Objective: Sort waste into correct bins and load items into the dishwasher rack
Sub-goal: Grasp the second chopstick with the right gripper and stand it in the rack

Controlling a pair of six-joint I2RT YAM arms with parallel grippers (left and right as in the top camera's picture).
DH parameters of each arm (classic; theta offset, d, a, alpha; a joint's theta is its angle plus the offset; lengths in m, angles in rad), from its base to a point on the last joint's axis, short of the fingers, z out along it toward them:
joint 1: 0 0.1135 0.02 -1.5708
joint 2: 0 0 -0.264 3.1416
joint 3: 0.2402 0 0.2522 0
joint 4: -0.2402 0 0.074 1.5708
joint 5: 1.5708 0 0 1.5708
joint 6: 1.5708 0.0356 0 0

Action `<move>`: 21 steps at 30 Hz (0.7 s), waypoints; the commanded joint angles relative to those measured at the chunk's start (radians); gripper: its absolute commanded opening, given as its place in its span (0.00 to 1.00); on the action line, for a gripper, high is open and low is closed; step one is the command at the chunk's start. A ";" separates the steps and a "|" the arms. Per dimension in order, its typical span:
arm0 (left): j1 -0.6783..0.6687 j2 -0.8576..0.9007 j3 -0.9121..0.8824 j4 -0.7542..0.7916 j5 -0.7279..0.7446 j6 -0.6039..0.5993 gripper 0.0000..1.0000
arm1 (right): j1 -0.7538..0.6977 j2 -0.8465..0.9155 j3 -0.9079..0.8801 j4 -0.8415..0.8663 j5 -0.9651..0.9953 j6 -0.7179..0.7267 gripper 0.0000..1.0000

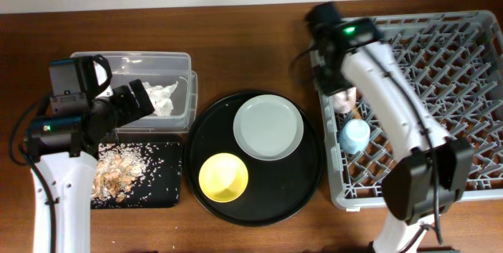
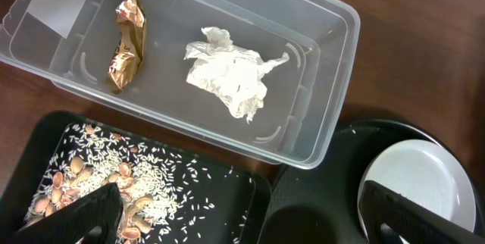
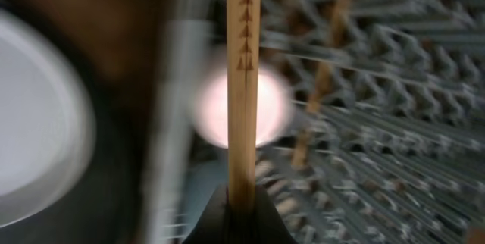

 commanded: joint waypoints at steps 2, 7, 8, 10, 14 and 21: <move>0.003 0.006 0.000 -0.001 -0.007 -0.002 0.99 | -0.171 -0.005 0.008 0.040 -0.048 -0.054 0.04; 0.003 0.006 0.000 -0.001 -0.007 -0.002 0.99 | -0.354 0.021 0.002 0.092 -0.393 -0.233 0.04; 0.003 0.006 0.000 -0.001 -0.007 -0.002 0.99 | -0.367 0.028 0.002 0.093 -0.393 -0.233 0.04; 0.003 0.006 0.000 -0.001 -0.007 -0.002 0.99 | -0.385 0.052 0.002 0.094 -0.404 -0.230 0.04; 0.003 0.006 0.000 -0.001 -0.007 -0.002 0.99 | -0.386 0.071 -0.001 0.093 -0.404 -0.229 0.18; 0.003 0.006 0.000 -0.001 -0.007 -0.002 0.99 | -0.386 0.071 -0.001 0.091 -0.412 -0.142 0.28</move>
